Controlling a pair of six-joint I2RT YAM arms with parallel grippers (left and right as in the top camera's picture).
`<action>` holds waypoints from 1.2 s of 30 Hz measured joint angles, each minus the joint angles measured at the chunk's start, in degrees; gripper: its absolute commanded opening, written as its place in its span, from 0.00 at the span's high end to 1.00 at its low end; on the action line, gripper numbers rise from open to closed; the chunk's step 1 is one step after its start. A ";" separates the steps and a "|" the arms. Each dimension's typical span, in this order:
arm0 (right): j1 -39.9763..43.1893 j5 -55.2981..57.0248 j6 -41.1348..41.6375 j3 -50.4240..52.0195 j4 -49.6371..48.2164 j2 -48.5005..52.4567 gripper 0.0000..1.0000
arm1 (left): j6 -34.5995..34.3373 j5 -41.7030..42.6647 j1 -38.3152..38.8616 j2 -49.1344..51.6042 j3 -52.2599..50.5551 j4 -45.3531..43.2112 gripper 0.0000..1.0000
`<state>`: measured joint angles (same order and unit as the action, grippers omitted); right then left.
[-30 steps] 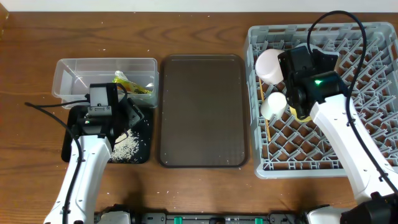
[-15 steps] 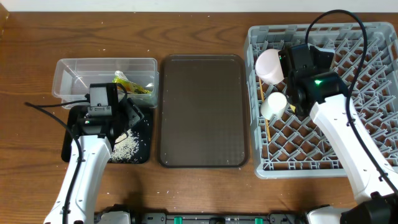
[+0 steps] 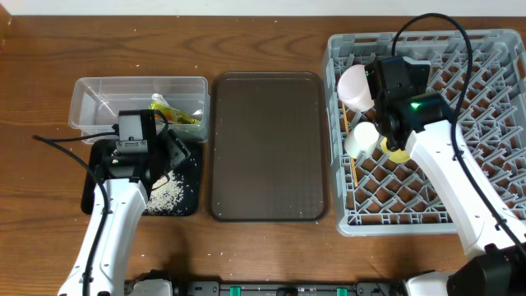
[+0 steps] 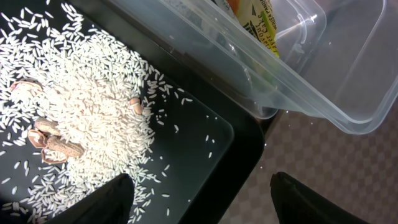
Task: Sort waste into correct bins and load items into the dishwasher rack
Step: 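Stand the yellow plate upright in the rack slots and release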
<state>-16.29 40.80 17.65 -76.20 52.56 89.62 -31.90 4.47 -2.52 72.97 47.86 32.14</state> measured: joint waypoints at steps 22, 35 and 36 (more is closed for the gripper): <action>-0.07 -31.98 -9.90 0.00 -16.22 -4.90 0.01 | 0.00 0.00 0.00 0.00 0.00 0.44 0.03; -0.07 -36.33 -10.56 0.00 -12.57 -4.90 0.01 | 0.00 0.00 0.00 0.00 0.00 0.44 0.02; -0.07 -36.33 -10.56 0.00 -12.57 -4.90 0.01 | -0.02 0.00 0.00 0.00 0.00 0.44 0.02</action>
<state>-16.36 4.47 7.09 -76.20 39.99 84.73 -31.92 4.47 -2.52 72.97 47.86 32.58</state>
